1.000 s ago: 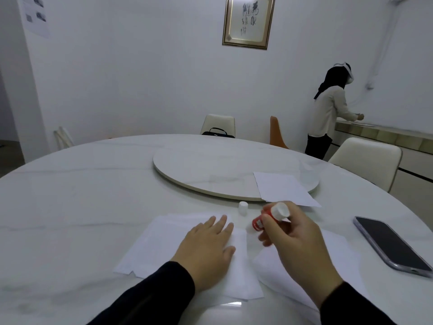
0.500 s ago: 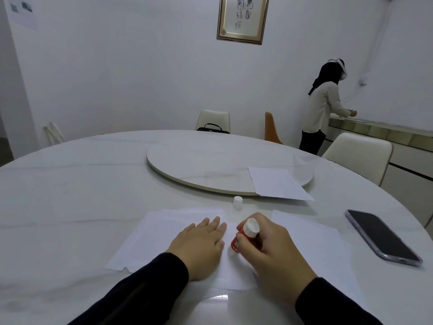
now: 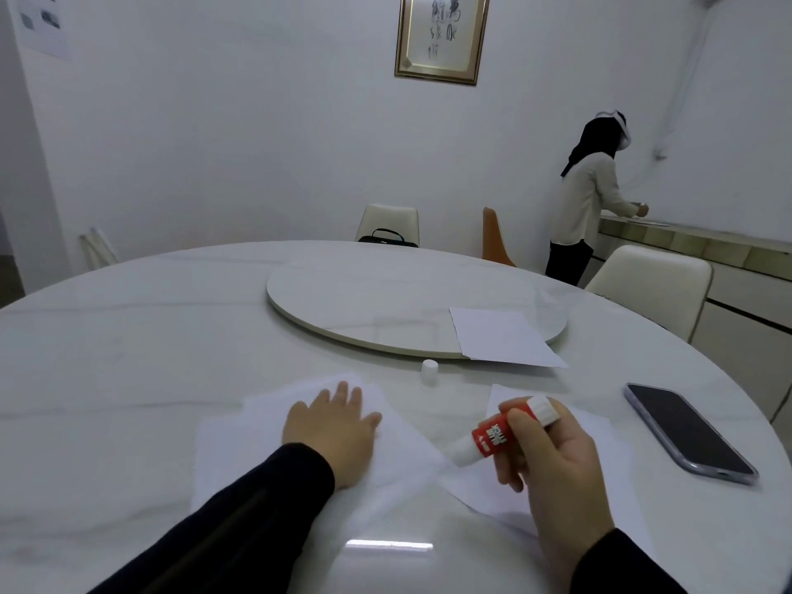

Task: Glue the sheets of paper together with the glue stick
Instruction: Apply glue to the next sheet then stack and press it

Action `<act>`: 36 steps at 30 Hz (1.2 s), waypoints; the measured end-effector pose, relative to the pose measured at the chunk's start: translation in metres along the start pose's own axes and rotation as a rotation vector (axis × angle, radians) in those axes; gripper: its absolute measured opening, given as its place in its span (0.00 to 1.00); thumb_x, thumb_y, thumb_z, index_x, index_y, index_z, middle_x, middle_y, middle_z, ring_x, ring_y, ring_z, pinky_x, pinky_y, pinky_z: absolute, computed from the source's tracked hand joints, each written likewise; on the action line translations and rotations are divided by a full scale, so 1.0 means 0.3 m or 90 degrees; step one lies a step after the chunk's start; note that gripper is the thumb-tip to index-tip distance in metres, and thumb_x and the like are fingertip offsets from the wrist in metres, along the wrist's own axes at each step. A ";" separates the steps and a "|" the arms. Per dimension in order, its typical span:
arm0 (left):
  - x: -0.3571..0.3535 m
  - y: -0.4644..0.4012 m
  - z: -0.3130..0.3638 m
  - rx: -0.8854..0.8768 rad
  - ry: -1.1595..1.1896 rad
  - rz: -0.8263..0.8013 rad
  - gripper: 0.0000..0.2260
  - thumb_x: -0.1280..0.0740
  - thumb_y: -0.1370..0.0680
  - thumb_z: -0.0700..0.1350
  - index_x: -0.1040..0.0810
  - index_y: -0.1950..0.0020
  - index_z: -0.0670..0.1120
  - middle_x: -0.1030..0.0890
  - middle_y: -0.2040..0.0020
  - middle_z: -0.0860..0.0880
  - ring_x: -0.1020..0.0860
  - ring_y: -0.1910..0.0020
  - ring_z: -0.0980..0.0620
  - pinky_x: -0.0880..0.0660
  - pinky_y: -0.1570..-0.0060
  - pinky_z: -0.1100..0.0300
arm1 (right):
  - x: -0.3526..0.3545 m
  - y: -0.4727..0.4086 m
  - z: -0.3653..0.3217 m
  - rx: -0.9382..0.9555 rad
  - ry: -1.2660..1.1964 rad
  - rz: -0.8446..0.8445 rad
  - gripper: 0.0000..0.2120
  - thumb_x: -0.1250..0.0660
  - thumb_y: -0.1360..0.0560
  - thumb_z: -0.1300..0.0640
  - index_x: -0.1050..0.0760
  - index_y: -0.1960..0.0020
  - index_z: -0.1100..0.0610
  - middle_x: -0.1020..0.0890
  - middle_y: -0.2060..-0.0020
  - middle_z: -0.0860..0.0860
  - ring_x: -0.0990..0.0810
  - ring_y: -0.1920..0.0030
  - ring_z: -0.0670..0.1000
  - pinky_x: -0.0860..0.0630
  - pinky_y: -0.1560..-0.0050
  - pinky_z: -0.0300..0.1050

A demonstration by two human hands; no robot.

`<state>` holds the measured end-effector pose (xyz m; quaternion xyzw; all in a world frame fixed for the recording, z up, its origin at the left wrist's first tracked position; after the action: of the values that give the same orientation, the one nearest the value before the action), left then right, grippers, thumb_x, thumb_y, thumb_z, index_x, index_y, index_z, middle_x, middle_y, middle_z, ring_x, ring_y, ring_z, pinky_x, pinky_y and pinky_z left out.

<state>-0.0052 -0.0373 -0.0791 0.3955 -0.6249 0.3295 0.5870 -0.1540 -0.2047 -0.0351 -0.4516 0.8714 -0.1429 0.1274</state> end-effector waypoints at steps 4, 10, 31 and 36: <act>0.071 -0.017 -0.082 0.020 -0.012 0.024 0.22 0.52 0.19 0.50 0.43 0.25 0.48 0.45 0.24 0.42 0.42 0.29 0.39 0.38 0.34 0.48 | 0.025 -0.002 -0.006 0.021 0.015 0.054 0.08 0.39 0.23 0.63 0.24 0.58 0.56 0.22 0.76 0.53 0.28 0.77 0.48 0.32 0.77 0.41; 0.010 0.036 -0.008 -0.212 0.178 0.013 0.23 0.49 0.20 0.58 0.47 0.25 0.60 0.49 0.22 0.57 0.51 0.24 0.57 0.52 0.27 0.59 | -0.009 -0.012 -0.004 0.039 0.068 0.049 0.05 0.37 0.23 0.61 0.24 0.56 0.55 0.21 0.76 0.52 0.25 0.75 0.48 0.28 0.72 0.45; -0.019 0.007 0.047 -0.189 0.175 -0.021 0.23 0.55 0.18 0.47 0.56 0.23 0.49 0.56 0.21 0.51 0.56 0.23 0.53 0.57 0.27 0.58 | -0.268 0.017 -0.034 0.199 0.410 -0.256 0.01 0.35 0.27 0.57 0.27 0.57 0.55 0.20 0.63 0.49 0.23 0.61 0.48 0.26 0.61 0.41; -0.016 0.013 0.052 -0.186 0.171 -0.047 0.23 0.55 0.18 0.46 0.56 0.23 0.48 0.56 0.21 0.51 0.56 0.23 0.53 0.58 0.27 0.57 | -0.256 0.194 -0.115 0.245 0.410 -0.320 0.05 0.37 0.33 0.50 0.26 0.58 0.48 0.18 0.64 0.49 0.20 0.65 0.49 0.25 0.65 0.41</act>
<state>-0.0160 -0.0487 -0.0850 0.2811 -0.5674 0.2634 0.7278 -0.1669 -0.1048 -0.0172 -0.5498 0.6876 -0.4619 -0.1076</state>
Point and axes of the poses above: each hand's wrist, its own y-axis away from the middle knuckle, its own x-axis out of the back of the hand, z = x × y, the point moved 8 cm from there along -y, towards the middle knuckle
